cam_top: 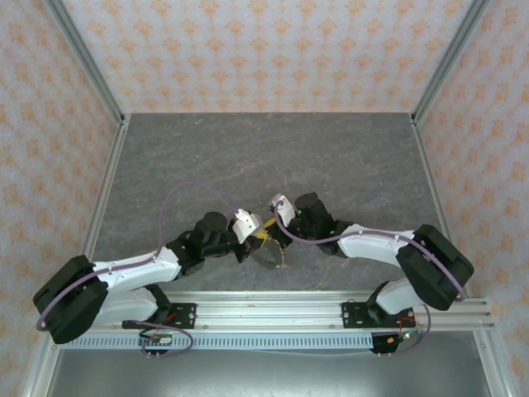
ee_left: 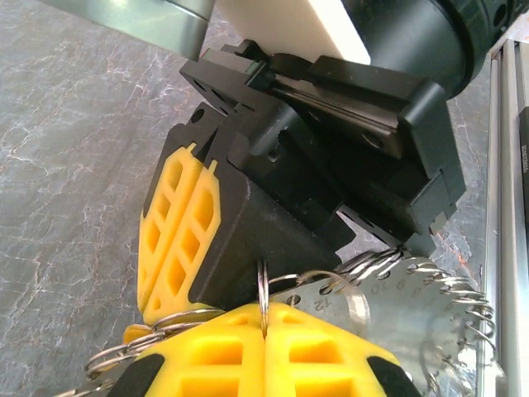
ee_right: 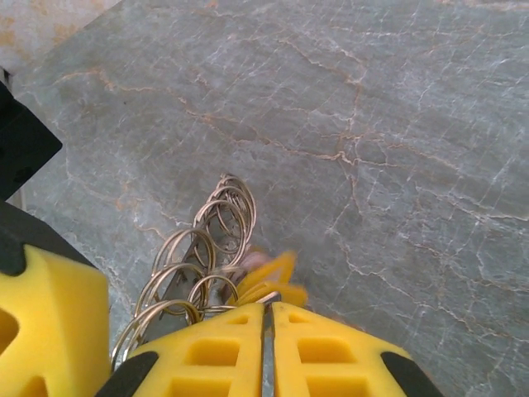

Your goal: Put the keys on the keyring

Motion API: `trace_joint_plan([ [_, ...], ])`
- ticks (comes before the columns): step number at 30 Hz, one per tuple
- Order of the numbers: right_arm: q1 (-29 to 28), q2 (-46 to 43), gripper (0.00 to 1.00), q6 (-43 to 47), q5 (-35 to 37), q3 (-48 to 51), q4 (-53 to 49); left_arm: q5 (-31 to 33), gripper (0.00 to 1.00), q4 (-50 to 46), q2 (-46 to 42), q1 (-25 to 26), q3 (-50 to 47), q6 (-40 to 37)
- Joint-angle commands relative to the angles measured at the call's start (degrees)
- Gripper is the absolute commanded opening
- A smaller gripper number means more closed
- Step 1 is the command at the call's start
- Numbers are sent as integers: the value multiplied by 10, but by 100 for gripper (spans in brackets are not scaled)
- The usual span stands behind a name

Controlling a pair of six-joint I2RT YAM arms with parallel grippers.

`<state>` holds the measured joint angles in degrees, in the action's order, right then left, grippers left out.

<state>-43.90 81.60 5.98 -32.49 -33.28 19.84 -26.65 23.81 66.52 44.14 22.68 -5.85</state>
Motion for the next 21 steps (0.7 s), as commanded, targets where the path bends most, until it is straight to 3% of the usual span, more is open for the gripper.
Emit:
trace_joint_plan([
  [1, -5, -38, 11, -2, 65, 17, 39, 4, 0, 28, -26, 3, 17, -8],
  [13, -5, -163, 16, 64, 150, 42, -8, 19, 0, -18, -38, 3, 13, -35],
  [21, -5, -185, 17, 96, 66, 51, -45, 25, 0, -24, -40, 3, 15, -37],
])
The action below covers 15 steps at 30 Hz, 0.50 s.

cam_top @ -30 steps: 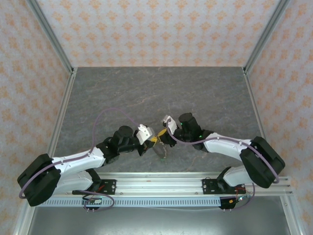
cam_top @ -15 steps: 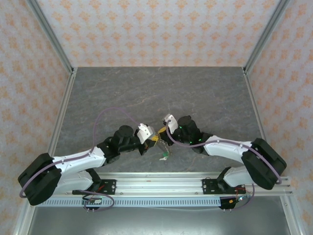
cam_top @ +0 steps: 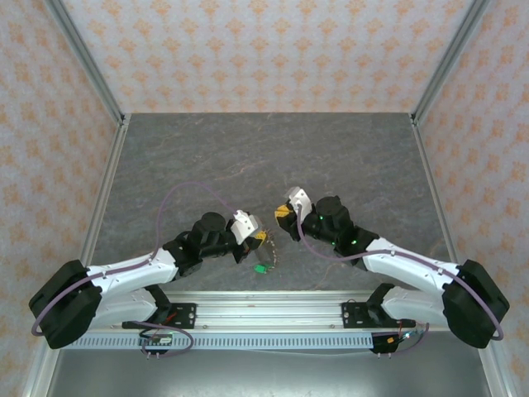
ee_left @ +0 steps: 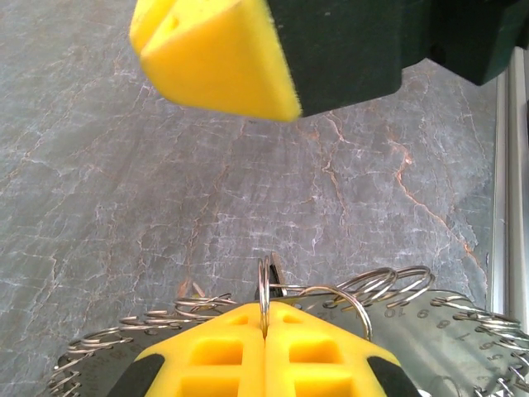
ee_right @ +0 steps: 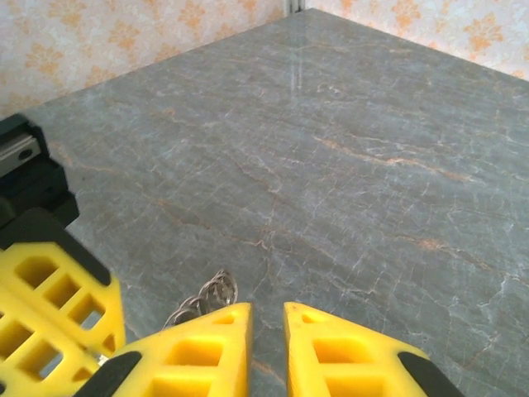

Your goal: Put the keys on the keyring

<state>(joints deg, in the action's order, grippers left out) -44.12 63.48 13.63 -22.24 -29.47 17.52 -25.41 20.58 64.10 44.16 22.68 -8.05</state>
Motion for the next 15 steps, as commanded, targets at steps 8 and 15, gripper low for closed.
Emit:
trace_joint_plan([
  [8, -3, 40, 14, -2, -104, 18, -7, 13, 0, 7, -3, 3, 24, -11],
  [15, -3, -6, 14, 9, 34, 62, 39, 36, 0, -33, 1, 3, 44, -18],
])
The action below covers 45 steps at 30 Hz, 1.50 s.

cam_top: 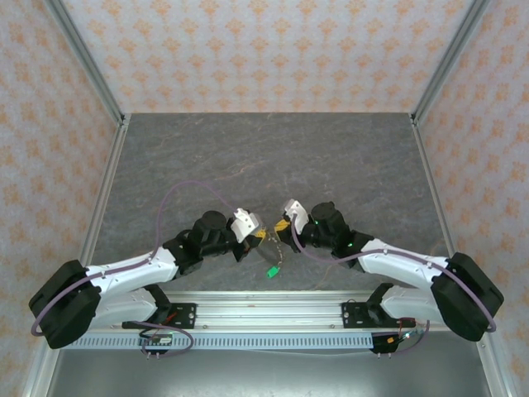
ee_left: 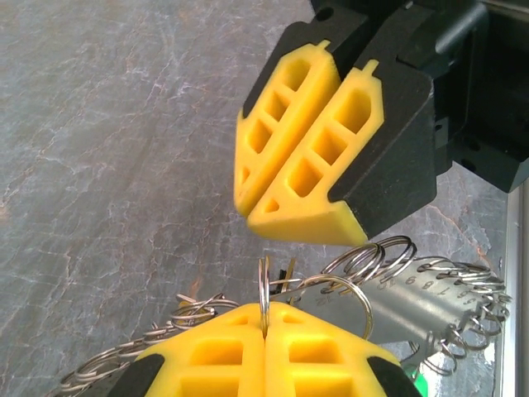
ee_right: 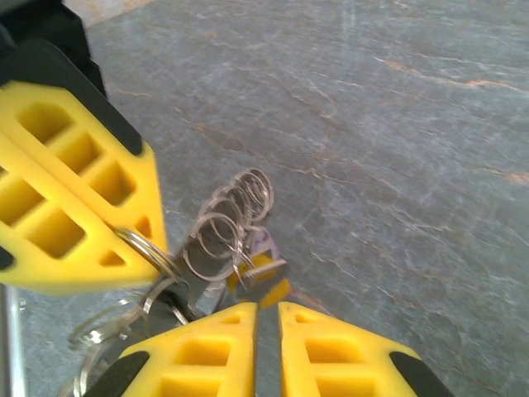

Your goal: Put the keys on the keyring

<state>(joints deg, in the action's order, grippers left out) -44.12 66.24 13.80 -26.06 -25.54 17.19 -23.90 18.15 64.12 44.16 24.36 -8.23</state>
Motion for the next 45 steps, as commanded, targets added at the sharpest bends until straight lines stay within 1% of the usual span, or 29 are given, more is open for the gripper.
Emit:
trace_joint_plan([
  [1, -3, -44, 15, 7, 91, 31, 49, 23, 0, -15, 2, 3, 31, -18],
  [6, -1, -99, 16, -2, 153, 50, 32, 32, 0, -31, 26, 4, 49, -21],
  [10, 7, -125, 16, -19, 176, 57, 19, 26, 0, -43, 59, 4, 74, -23],
  [12, 14, -130, 17, -31, 187, 61, 17, 33, 0, -58, 85, 6, 92, -24],
  [16, 28, -134, 17, -46, 197, 63, 5, 36, 0, -76, 123, 12, 124, -23],
  [19, 38, -145, 17, -53, 208, 73, 10, 60, 0, -86, 149, 18, 144, -13],
  [22, 49, -157, 17, -56, 211, 82, 12, 83, 0, -102, 185, 18, 171, 6],
  [25, 55, -167, 17, -61, 211, 85, 2, 83, 0, -101, 224, 21, 193, 23],
  [30, 59, -188, 18, -70, 225, 93, -7, 107, 0, -111, 293, 27, 237, 61],
  [33, 60, -198, 18, -71, 224, 93, -19, 104, 0, -104, 317, 32, 251, 72],
  [40, 61, -203, 19, -79, 227, 92, -30, 106, 0, -110, 334, 39, 269, 80],
  [43, 61, -200, 22, -92, 225, 92, -28, 115, 5, -94, 315, 40, 251, 84],
  [45, 61, -191, 24, -104, 214, 90, -31, 133, 7, -72, 290, 40, 228, 90],
])
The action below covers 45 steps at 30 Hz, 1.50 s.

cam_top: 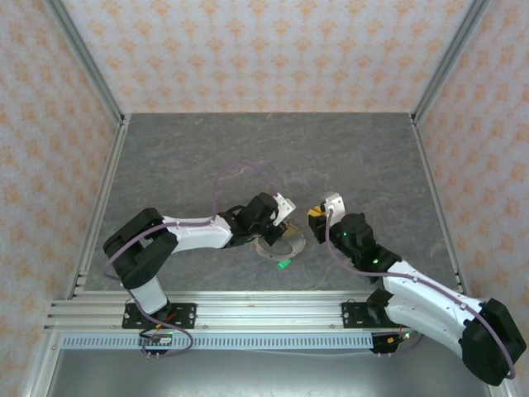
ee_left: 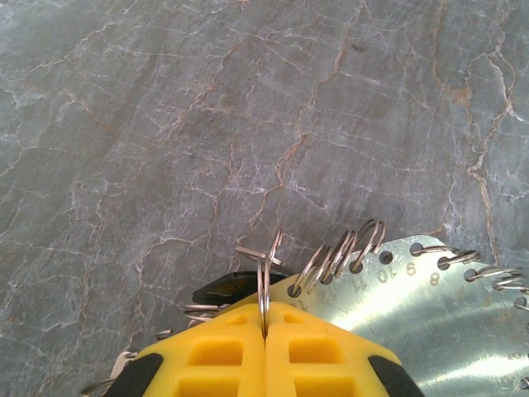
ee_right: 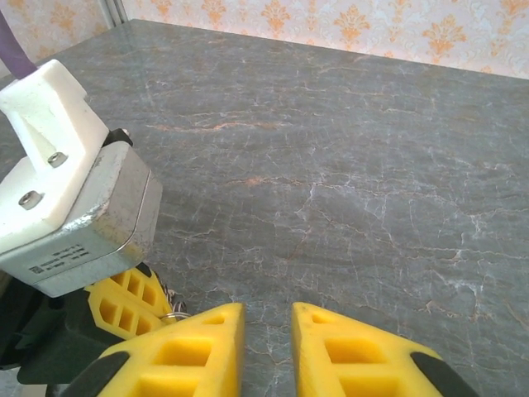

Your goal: Put the keys on the keyring

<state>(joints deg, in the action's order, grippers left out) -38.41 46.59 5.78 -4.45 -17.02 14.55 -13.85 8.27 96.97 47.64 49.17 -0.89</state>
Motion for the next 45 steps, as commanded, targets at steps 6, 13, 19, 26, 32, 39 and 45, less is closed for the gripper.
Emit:
trace_joint_plan([
  [6, 4, 53, 35, -58, -94, -11, -31, 92, 14, 66, -134, 5, -85, 24],
  [13, 4, 90, 37, -99, -159, -16, -19, 144, 30, 80, -242, 5, -144, 18],
  [19, -3, 121, 37, -138, -230, -30, -43, 185, 31, 89, -306, 2, -190, 39],
  [26, -44, 179, 36, -180, -214, -35, -70, 216, 31, 72, -372, -2, -226, 58],
  [32, -54, 203, 34, -211, -177, -31, -64, 258, 36, 65, -438, -9, -255, 64],
  [39, -62, 259, 32, -245, -203, -41, -25, 291, 42, 47, -497, -20, -286, 75],
  [45, -70, 313, 31, -255, -229, -72, -19, 307, 48, 31, -544, -29, -314, 96],
])
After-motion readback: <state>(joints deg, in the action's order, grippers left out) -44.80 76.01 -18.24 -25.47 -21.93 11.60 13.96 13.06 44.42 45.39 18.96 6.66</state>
